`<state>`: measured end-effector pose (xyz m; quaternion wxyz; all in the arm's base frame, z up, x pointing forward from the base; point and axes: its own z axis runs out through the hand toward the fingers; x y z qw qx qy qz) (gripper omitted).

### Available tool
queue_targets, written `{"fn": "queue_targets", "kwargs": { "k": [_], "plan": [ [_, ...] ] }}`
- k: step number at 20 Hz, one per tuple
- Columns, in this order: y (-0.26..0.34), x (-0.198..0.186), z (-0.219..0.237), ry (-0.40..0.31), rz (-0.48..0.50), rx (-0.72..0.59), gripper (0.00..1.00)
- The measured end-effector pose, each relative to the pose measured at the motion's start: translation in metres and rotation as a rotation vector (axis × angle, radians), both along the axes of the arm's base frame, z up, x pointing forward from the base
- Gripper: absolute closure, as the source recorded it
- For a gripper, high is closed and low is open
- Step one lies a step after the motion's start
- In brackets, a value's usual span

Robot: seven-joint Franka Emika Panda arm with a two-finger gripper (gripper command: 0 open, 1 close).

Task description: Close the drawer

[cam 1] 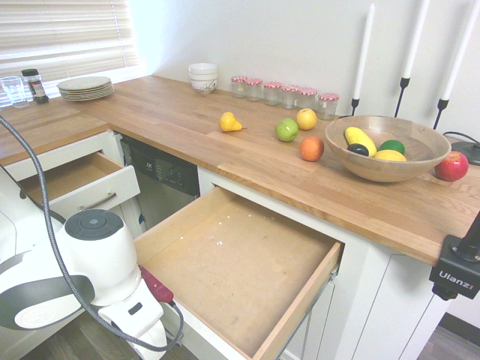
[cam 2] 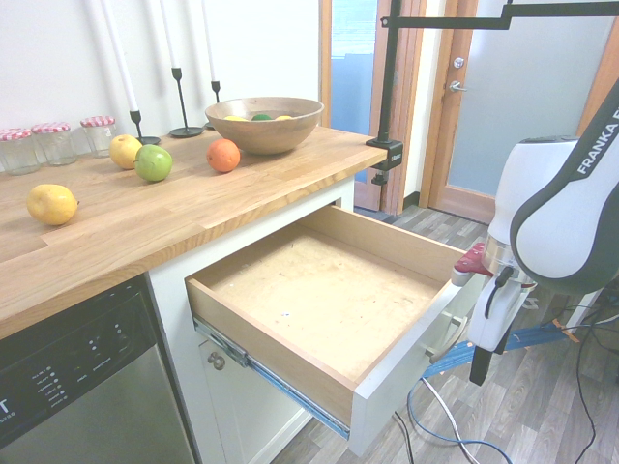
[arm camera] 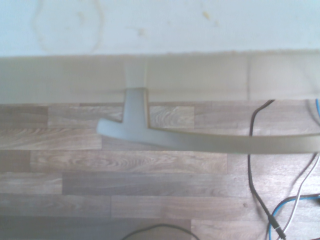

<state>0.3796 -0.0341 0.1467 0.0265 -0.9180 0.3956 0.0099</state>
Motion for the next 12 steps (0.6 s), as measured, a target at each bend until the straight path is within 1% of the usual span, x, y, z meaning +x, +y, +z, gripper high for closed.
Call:
{"fn": "queue_targets", "kwargs": {
  "k": [5, 12],
  "plan": [
    [-0.0055, 0.0015, -0.0096, -0.005, 0.027, -0.036, 1.00],
    [-0.0044, 0.0033, -0.0119, -0.004, 0.031, -0.039, 1.00]
  ]
}}
